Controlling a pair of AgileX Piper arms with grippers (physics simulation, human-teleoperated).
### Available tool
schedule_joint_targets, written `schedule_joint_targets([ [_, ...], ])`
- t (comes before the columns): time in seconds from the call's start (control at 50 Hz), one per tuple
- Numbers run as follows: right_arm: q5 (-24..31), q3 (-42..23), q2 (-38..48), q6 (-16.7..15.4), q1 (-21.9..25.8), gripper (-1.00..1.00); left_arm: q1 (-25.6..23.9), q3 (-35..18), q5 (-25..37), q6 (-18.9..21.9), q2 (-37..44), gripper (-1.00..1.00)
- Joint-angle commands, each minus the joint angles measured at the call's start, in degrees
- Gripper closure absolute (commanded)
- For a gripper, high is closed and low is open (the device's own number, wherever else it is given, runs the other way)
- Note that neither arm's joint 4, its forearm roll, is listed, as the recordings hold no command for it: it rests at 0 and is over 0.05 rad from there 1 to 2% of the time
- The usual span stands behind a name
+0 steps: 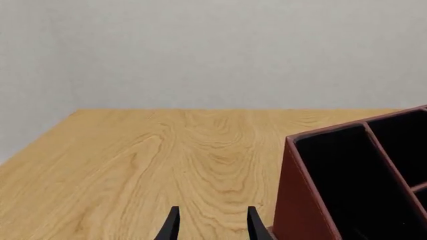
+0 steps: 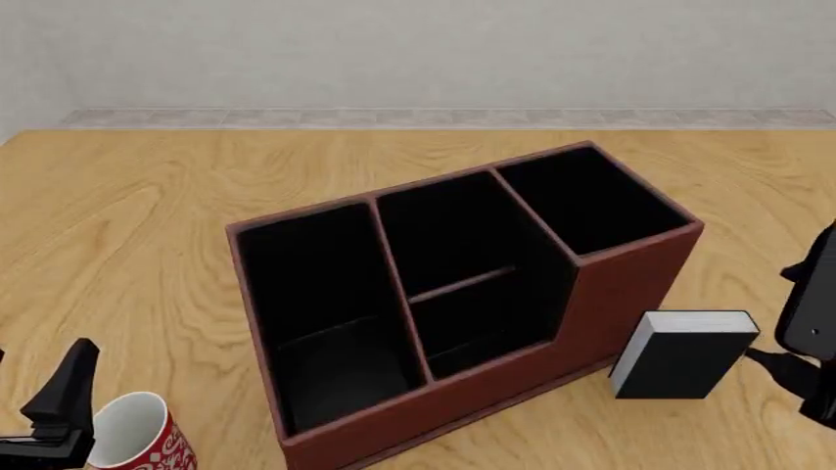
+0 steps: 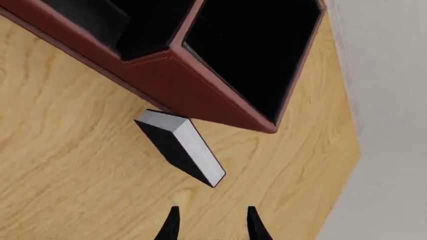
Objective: Pick up the book and place it in the right compartment of the caddy.
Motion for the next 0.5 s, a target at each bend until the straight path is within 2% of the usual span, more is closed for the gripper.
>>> schedule_joint_targets([
  [0.02, 1.96, -3.99, 4.68, -2.95, -0.31, -1.0, -0.04, -0.31, 0.28, 0.32, 0.02, -1.0],
  [0.1, 2.39, -5.45, 6.48, -4.02, -0.43, -1.0, 0.08, -0.39, 0.46, 0.46, -0.04, -1.0],
  [0.24, 1.32, -7.22, 10.41, -4.0, 0.27, -1.0, 0.23, -0.24, 0.43, 0.94, -0.09, -1.0],
  [0.4, -1.27, -5.47, 13.25, -3.14, 1.19, -1.0, 0.34, 0.26, 0.43, 1.11, -0.21, -1.0],
  [0.5, -2.91, -4.08, 14.97, -1.2, 3.05, -1.0, 0.67, 0.4, 0.49, 1.2, -0.21, -1.0],
])
